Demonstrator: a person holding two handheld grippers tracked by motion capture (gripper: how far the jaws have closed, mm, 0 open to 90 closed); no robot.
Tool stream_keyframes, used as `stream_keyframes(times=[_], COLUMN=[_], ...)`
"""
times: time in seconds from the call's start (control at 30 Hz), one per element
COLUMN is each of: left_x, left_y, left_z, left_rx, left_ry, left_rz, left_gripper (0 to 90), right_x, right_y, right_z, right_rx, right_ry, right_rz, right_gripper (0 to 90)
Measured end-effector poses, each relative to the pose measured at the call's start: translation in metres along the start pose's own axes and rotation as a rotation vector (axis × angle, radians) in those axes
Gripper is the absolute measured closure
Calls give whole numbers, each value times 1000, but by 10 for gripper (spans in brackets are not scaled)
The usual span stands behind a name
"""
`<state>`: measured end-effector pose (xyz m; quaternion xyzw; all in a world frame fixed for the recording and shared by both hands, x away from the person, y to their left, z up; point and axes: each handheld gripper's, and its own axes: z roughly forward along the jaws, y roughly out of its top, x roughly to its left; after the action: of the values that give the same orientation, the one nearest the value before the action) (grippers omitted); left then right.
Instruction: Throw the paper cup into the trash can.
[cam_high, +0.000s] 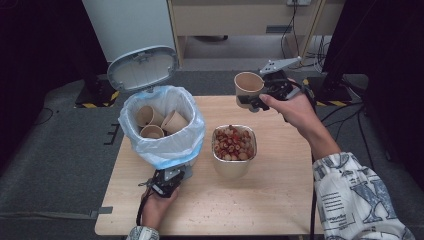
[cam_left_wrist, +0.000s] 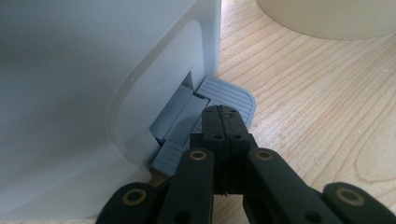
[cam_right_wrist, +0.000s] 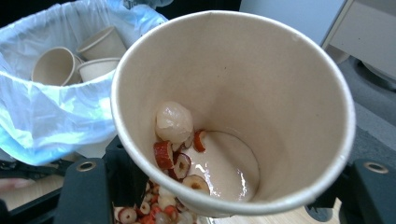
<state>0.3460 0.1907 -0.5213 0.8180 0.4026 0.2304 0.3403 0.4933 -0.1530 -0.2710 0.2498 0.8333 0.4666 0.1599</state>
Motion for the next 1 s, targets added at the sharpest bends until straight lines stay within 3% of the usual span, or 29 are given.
stream_keyframes(times=[0.53,1.0], left_x=[-1,-1], left_y=[0,0], left_z=[0,0], left_rx=[-5,-7], left_ry=[2,1], left_rz=[1,0], left_gripper=[899,899], right_x=[17,37], right_y=[22,51], right_z=[13,37], right_rx=[-16,-27], right_ry=[27,76], right_rz=[17,25], right_gripper=[313,313])
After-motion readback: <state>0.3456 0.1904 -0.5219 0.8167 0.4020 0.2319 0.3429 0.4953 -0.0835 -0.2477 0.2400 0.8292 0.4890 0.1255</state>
